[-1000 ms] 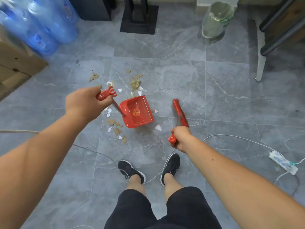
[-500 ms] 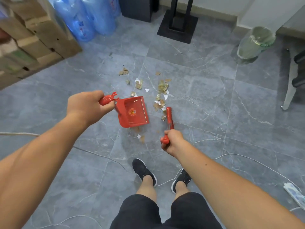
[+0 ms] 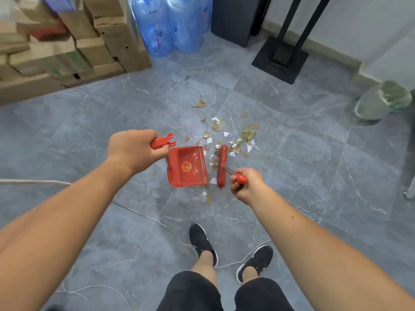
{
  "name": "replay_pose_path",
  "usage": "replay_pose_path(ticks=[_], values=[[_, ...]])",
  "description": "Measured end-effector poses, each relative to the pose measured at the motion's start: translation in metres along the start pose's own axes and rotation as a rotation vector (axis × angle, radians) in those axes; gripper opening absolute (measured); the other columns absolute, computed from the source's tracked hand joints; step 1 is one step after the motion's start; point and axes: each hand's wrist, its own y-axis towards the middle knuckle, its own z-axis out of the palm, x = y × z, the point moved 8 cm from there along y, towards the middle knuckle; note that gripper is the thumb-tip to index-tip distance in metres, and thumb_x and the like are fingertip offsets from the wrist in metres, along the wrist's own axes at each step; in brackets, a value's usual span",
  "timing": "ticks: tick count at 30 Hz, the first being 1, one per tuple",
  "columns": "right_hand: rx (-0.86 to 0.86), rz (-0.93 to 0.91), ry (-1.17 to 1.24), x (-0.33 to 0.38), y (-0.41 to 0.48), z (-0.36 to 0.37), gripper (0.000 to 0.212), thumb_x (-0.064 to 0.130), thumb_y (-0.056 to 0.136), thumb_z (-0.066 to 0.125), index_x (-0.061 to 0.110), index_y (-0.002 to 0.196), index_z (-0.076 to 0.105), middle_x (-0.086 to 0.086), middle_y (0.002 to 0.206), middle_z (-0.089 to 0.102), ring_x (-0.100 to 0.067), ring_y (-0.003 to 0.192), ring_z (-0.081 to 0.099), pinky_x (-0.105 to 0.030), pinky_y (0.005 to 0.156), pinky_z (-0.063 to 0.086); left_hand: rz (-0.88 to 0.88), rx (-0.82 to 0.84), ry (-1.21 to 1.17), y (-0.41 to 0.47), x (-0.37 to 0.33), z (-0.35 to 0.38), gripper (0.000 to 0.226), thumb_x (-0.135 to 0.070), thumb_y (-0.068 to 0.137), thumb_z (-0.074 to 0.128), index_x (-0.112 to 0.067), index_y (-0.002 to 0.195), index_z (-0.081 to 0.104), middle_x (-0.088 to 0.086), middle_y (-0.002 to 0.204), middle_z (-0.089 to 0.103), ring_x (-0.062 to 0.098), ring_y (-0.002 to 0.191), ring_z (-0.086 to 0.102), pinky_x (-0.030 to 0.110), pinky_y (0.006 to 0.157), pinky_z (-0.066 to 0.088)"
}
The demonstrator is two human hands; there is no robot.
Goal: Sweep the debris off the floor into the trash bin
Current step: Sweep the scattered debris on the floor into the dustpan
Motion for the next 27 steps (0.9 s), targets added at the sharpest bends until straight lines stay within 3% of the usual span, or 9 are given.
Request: replay_pose_path(ticks=[2,6,11,17,20,27], values=[[-0.008,-0.013,-0.024,0.008,-0.008,0.005,0.022,0.007,0.102,0.038,0.011,0.082,0.046,-0.001,0.048,0.043,-0.007,0.034,0.045,-0.012,0.029,0.027,-0.046,-0.006,-0.01,0.001,0.012,-0.005,0.058,-0.068,0.082,0.058,-0.015,0.061,0.049,-0.004,0.053,0.047,0.028,0.059,0.052,0.032,0.057,0.042],[-0.049,-0.06,-0.125,0.032,-0.016,0.014,0.017,0.005,0.1,0.039,0.011,0.087,0.047,-0.002,0.062,0.038,-0.01,0.05,0.04,-0.013,0.032,0.026,-0.094,-0.033,-0.031,0.009,0.021,-0.017,0.051,-0.061,0.083,0.062,-0.014,0.065,0.056,-0.002,0.055,0.049,0.029,0.06,0.052,0.029,0.055,0.035],[-0.07,-0.11,-0.23,0.072,-0.014,0.024,0.015,0.005,0.099,0.04,0.013,0.089,0.048,-0.002,0.057,0.04,-0.01,0.038,0.044,-0.014,0.031,0.026,-0.108,-0.043,-0.008,0.027,0.009,-0.026,0.047,-0.061,0.083,0.058,-0.016,0.07,0.061,-0.002,0.061,0.054,0.027,0.063,0.052,0.028,0.053,0.03],[-0.054,-0.147,-0.321,0.125,-0.002,0.03,0.012,0.003,0.095,0.044,0.013,0.09,0.049,-0.001,0.058,0.038,-0.012,0.049,0.04,-0.015,0.036,0.023,-0.156,-0.044,-0.028,0.051,-0.012,-0.031,0.05,-0.063,0.083,0.057,-0.016,0.064,0.053,-0.004,0.056,0.048,0.027,0.061,0.051,0.029,0.055,0.031],[-0.044,-0.159,-0.397,0.153,0.008,0.033,0.01,0.003,0.092,0.05,0.01,0.097,0.055,-0.005,0.063,0.043,-0.013,0.047,0.042,-0.017,0.036,0.026,-0.213,-0.055,-0.049,0.067,-0.026,-0.031,0.049,-0.063,0.083,0.055,-0.017,0.066,0.056,-0.002,0.06,0.054,0.029,0.064,0.056,0.029,0.056,0.035],[0.033,-0.196,-0.622,0.24,0.051,0.07,0.009,0.0,0.092,0.052,0.006,0.086,0.052,-0.004,0.047,0.039,-0.017,0.042,0.039,-0.017,0.036,0.028,-0.404,-0.03,-0.029,0.125,-0.055,-0.025,0.048,-0.061,0.083,0.055,-0.017,0.064,0.052,-0.004,0.061,0.053,0.027,0.067,0.054,0.029,0.058,0.035]])
